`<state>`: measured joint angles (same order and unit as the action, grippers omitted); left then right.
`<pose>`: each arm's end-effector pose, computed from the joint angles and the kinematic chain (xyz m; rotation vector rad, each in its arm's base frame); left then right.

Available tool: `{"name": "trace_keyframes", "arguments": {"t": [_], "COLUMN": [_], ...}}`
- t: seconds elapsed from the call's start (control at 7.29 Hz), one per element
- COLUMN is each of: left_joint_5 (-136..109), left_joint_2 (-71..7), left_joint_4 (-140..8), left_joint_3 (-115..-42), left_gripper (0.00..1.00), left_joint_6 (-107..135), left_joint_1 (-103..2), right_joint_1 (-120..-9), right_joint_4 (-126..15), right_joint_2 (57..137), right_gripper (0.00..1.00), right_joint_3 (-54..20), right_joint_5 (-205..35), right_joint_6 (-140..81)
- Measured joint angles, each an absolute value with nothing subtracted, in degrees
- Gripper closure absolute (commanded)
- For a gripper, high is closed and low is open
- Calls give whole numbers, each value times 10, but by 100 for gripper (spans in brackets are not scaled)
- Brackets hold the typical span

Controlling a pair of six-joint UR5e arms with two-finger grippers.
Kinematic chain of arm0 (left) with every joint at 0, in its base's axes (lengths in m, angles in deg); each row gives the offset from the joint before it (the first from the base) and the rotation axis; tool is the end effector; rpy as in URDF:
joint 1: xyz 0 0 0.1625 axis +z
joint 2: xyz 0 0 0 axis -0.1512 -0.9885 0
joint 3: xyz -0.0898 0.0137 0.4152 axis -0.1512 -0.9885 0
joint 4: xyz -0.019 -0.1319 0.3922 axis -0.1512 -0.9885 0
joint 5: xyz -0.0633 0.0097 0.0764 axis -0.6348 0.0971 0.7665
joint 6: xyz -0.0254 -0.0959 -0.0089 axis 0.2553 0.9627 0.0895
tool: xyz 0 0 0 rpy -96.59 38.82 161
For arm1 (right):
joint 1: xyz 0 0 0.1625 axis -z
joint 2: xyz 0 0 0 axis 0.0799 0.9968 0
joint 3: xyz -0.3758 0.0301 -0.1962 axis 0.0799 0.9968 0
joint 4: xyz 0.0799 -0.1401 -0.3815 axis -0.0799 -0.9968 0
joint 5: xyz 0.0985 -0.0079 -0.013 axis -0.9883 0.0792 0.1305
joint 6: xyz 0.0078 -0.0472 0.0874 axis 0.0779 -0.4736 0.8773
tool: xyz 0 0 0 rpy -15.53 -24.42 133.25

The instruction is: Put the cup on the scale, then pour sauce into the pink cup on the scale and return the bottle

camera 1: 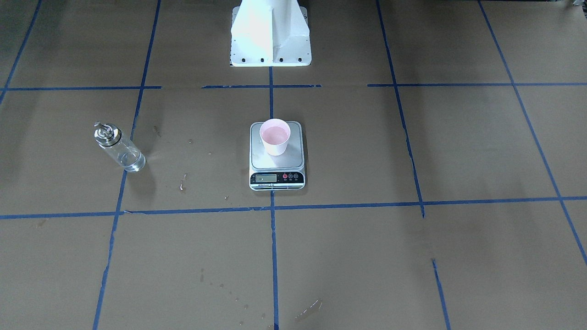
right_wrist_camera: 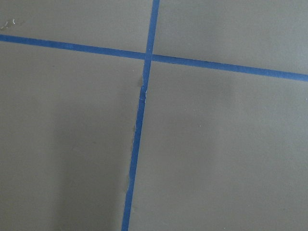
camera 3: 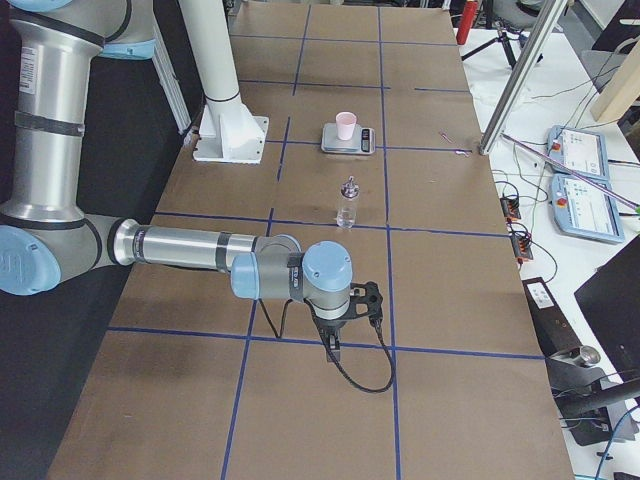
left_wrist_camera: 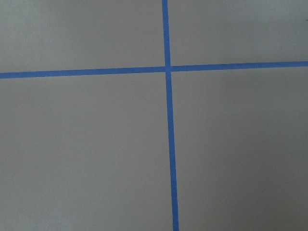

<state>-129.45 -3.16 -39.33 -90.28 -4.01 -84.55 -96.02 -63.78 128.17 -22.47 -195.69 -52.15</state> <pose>-0.0840 -0.4224 0.6198 0.0938 0.8242 0.0218 0.0752 -0.4147 0.6629 0.0983 -0.7538 -0.0932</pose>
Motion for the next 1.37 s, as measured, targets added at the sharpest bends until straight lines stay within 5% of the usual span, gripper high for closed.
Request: {"name": "trace_keyframes", "arguments": {"t": [1.37], "left_joint_5": [-1295], "left_joint_2": [-36], "left_joint_4": [-396], "left_joint_3": [-903], "left_gripper": [0], "left_joint_6": [-42], "left_joint_1": [-846], "right_joint_1": [-945], "right_joint_4": [-637], "right_joint_2": [1279], "right_gripper": [0], "right_joint_3": [-225], "right_joint_5": [-1957], "right_joint_6": [-520]}}
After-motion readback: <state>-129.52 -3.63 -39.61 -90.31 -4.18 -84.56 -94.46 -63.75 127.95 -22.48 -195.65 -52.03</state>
